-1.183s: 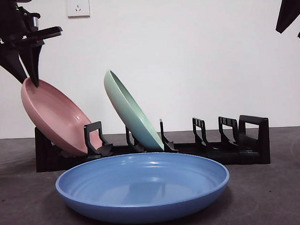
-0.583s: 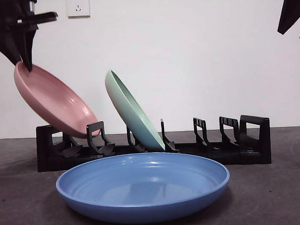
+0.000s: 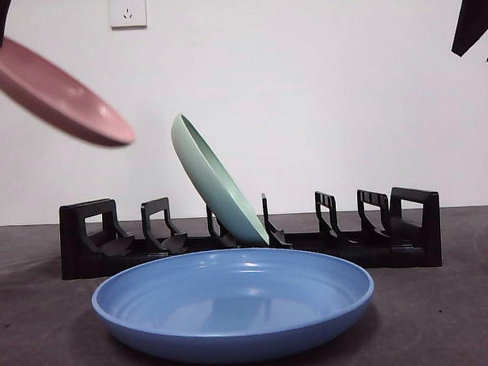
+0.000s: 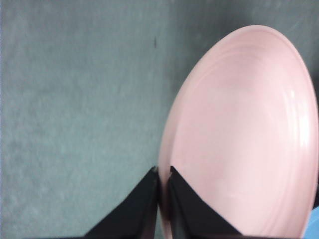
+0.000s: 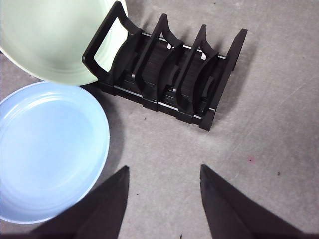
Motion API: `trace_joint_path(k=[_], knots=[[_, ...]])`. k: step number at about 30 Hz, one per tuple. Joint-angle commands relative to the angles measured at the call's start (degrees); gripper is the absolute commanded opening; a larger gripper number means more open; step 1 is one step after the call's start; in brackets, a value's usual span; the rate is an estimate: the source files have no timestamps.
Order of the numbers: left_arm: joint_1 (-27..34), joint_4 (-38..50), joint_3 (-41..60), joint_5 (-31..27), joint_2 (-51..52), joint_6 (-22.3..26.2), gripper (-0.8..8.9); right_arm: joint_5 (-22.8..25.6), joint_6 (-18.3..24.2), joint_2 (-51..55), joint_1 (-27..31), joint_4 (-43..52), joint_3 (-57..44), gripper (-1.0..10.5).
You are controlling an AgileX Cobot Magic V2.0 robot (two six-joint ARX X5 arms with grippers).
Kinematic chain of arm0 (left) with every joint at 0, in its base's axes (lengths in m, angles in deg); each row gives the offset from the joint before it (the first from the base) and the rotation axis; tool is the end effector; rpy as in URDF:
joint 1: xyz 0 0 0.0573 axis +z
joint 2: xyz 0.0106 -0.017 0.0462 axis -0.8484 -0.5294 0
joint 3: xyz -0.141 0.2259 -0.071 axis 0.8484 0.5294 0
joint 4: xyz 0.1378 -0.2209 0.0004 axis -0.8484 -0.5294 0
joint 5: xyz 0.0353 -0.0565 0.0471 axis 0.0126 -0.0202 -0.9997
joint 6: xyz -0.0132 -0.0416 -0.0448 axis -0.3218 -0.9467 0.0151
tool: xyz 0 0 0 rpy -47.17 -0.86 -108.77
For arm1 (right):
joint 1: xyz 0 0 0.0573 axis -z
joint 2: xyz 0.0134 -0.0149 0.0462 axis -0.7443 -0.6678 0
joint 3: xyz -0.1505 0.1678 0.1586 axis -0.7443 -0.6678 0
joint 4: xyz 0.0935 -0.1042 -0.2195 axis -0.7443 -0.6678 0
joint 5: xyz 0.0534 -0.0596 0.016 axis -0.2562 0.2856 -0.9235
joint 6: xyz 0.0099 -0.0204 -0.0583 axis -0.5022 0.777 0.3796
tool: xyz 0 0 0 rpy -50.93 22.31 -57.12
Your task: Place the plate
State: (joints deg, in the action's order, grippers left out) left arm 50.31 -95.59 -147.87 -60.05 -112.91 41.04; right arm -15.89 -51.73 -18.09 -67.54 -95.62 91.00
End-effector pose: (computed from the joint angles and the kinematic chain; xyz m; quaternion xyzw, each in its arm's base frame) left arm 0.3257 -0.0372 0.4313 0.0187 0.4873 0.0428 0.8720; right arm 0.1713 0.0664 0.3152 -0.0066 0.3905 0.2010 0.8984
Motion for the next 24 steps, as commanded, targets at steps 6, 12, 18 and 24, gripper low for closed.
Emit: trace_joint_path(k=[6, 12, 18, 24], knots=[[-0.17, -1.97, -1.66, 0.39, 5.33, 1.6, 0.17, 0.04, 0.85, -0.2, -0.15, 0.2, 0.44, 2.2], [-0.17, -1.84, 4.31, 2.49, 15.65, 1.6, 0.17, 0.04, 0.85, -0.2, -0.15, 0.66, 0.44, 2.2], [-0.17, 3.26, 19.58, 3.37, 30.99, -0.79, 0.17, 0.04, 0.85, -0.2, -0.15, 1.22, 0.44, 2.2], [-0.17, 7.28, 34.75, 3.39, 45.9, -6.73, 0.16, 0.04, 0.87, -0.2, -0.2, 1.22, 0.44, 2.2]])
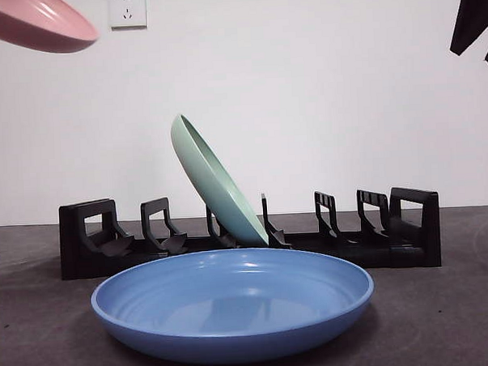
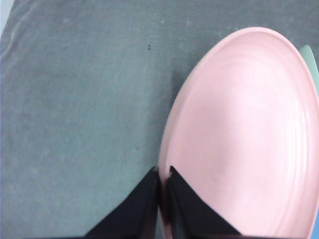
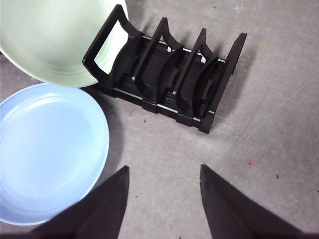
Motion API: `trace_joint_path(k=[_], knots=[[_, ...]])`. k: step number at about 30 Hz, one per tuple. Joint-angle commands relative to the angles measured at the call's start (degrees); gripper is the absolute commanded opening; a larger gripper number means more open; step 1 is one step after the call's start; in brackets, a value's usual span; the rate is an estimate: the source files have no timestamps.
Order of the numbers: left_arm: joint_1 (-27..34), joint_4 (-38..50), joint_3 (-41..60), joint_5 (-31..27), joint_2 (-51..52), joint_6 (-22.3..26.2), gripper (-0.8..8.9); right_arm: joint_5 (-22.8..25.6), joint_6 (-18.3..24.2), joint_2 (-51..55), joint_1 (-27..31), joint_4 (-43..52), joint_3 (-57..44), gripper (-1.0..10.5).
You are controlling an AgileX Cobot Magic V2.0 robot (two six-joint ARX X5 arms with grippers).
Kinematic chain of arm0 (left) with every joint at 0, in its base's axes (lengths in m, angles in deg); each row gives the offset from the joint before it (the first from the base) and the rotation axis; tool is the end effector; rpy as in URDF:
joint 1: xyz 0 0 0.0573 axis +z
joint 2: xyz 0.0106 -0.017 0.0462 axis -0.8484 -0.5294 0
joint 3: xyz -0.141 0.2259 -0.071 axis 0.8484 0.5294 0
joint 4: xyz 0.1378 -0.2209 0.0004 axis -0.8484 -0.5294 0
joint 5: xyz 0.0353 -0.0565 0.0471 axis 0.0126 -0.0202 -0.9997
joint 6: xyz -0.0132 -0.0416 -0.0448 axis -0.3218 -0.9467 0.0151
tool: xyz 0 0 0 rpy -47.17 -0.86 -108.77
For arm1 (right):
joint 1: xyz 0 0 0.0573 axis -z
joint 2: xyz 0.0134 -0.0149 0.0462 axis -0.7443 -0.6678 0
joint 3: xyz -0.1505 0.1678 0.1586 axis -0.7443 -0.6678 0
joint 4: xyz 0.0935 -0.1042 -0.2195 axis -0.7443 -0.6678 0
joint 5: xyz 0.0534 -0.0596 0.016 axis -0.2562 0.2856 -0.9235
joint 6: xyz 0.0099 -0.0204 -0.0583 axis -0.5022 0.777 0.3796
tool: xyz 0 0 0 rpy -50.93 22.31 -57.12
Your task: Place the plate
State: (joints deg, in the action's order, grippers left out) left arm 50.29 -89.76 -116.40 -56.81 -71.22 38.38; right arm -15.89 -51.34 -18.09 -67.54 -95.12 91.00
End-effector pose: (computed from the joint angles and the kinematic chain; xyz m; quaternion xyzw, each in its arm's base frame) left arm 0.1303 -0.0131 0.4421 -0.0356 0.3654 0.0180 0.9300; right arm 0.1719 0.0667 0.3159 -0.0091 0.3858 0.2029 0.8999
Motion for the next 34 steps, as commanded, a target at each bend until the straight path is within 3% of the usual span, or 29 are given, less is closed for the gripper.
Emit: trace_joint_path(k=[1, 5, 13, 18, 34], knots=[[-0.15, 1.79, 5.81, 0.13, 6.69, -5.7, 0.16, 0.02, 0.48, -0.2, -0.2, 0.72, 0.44, 2.2], [-0.15, 2.89, 15.28, 1.18, 15.39, -11.91, 0.16, 0.02, 0.46, -0.2, -0.2, 0.7, 0.44, 2.2], [-0.15, 4.63, 35.12, 11.3, 30.08, -27.43, 0.16, 0.02, 0.46, -0.2, -0.2, 0.72, 0.44, 2.2], [-0.15, 7.98, 43.93, 14.53, 34.53, -33.97, 0.16, 0.02, 0.46, -0.2, -0.2, 0.72, 0.44, 2.2], [-3.04, 15.23, 50.03, 15.34, 27.91, -35.69, 0.16, 0.04, 0.9, -0.2, -0.2, 1.68, 0.44, 2.2]])
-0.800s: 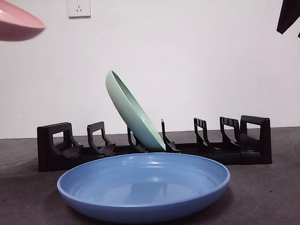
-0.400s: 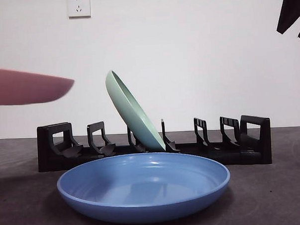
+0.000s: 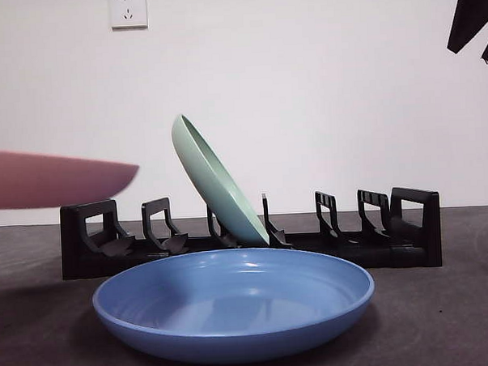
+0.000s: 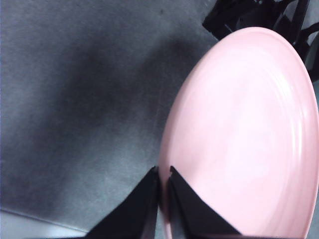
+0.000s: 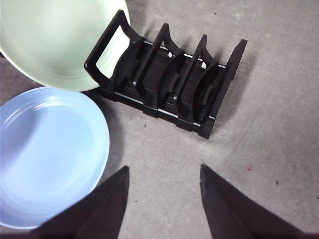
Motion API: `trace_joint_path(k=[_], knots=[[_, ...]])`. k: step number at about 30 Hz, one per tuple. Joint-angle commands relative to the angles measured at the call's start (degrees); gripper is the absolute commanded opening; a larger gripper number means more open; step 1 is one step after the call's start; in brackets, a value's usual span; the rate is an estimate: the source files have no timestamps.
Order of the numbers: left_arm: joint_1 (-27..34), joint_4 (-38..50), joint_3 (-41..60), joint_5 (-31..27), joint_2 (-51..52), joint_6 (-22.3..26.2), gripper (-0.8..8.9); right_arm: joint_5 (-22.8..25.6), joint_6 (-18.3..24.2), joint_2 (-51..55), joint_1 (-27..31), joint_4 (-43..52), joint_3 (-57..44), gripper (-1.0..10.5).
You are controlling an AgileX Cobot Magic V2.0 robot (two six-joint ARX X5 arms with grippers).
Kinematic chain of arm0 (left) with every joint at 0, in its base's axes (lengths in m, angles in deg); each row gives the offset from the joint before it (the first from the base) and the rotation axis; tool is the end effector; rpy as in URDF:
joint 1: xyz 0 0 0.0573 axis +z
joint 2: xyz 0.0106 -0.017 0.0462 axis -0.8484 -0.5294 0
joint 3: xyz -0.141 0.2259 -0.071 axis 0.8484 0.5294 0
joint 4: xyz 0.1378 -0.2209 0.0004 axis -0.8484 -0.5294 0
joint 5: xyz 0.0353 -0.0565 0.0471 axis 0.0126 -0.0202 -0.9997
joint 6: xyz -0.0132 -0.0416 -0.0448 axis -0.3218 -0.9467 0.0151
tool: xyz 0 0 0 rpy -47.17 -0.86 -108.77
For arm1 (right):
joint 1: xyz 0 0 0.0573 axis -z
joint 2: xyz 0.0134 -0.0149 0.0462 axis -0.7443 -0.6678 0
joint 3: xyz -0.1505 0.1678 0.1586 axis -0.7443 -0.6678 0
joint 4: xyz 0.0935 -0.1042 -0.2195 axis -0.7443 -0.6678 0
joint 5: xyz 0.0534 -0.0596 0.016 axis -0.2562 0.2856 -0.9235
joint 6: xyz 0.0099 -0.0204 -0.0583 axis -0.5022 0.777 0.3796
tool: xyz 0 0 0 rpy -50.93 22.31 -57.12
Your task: Place the plate
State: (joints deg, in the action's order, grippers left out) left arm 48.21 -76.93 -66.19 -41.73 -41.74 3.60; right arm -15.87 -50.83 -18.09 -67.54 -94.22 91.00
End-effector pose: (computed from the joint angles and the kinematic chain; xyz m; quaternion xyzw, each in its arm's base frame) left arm 0.0778 -0.0203 0.2502 -0.3350 0.4551 0.0273 0.8245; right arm 0.1731 0.0670 0.3171 -0.0124 0.3777 0.2054 0.9028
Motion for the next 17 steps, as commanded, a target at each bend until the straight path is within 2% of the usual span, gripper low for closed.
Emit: trace_joint_path(k=[1, 7, 17], knots=[[-1.6, 3.28, -0.17, 0.24, -2.38, -1.09, 0.16, 0.02, 0.39, -0.2, -0.2, 0.9, 0.44, 2.2], [-7.67, 8.02, -0.17, -2.69, -8.85, -1.86, 0.16, 0.02, 0.39, -0.2, -0.2, 0.92, 0.44, 2.2], [-22.25, 19.8, -0.17, -10.38, -20.41, -9.14, 0.16, 0.02, 0.39, -0.2, -0.2, 0.9, 0.44, 2.2]])
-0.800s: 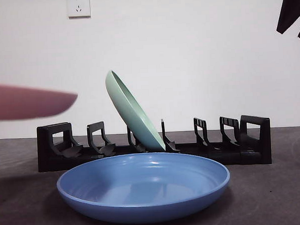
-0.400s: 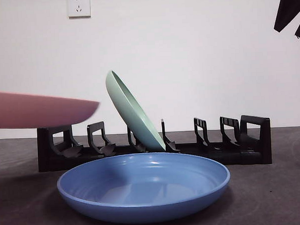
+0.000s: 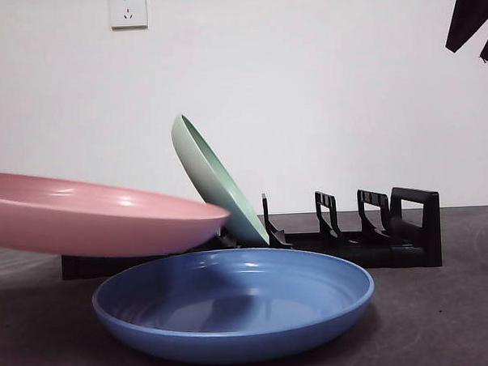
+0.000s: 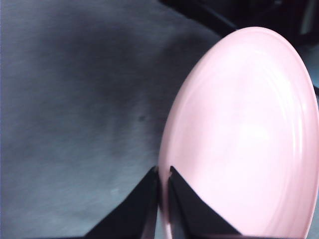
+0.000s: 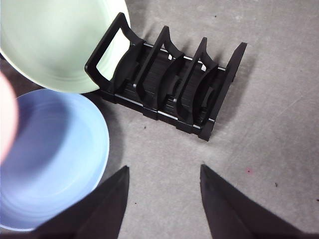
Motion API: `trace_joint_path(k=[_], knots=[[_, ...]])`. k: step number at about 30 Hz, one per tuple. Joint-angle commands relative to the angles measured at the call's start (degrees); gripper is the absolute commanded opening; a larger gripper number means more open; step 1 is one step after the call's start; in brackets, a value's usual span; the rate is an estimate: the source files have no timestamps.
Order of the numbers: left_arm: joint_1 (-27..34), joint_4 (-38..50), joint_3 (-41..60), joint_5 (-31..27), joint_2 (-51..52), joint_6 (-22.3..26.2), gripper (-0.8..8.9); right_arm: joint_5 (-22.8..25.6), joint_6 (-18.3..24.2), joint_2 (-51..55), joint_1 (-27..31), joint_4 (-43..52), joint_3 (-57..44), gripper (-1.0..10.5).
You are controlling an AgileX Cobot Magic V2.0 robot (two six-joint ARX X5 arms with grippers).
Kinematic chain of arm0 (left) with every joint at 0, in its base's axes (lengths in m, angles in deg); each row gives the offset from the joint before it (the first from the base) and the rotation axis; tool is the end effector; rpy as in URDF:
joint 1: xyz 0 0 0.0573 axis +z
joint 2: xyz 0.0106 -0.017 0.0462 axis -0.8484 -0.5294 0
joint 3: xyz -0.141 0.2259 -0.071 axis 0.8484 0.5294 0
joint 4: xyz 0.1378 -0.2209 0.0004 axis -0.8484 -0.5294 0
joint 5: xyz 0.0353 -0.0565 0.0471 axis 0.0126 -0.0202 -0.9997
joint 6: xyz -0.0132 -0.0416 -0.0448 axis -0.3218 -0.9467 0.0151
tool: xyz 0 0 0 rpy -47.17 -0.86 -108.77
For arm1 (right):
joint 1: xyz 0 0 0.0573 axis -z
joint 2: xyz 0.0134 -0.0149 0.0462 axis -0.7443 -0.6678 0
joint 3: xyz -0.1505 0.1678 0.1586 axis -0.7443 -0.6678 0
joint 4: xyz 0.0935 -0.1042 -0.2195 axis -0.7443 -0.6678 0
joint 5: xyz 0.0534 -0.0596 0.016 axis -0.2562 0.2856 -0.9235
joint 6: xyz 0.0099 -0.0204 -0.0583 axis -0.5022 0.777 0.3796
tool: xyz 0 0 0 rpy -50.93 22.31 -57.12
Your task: Place the plate
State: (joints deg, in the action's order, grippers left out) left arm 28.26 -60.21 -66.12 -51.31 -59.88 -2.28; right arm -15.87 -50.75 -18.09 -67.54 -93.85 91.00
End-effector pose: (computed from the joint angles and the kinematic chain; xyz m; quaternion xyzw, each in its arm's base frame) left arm 0.1313 -0.0746 0.2390 -0.2652 0.4832 -0.0219 0.8341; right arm 0.1735 0.0672 0.3176 -0.0127 0.3746 0.2060 0.9039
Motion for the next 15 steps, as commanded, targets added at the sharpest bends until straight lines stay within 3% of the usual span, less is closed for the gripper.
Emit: trace_joint_path(k=[1, 10, 15], knots=[[-3.56, 4.55, -0.24, -1.01, -3.69, -3.87, 0.16, 0.02, 0.31, -0.2, -0.2, 0.52, 0.46, 2.2], [-10.67, 16.66, -0.61, -1.01, -16.79, -6.84, 0.16, 0.02, 0.33, -0.2, -0.31, 0.52, 0.44, 2.2], [-12.24, 18.12, -3.15, -0.94, -23.02, -5.92, 0.16, 0.02, 0.31, -0.2, -0.35, 0.5, 0.44, 2.2]])
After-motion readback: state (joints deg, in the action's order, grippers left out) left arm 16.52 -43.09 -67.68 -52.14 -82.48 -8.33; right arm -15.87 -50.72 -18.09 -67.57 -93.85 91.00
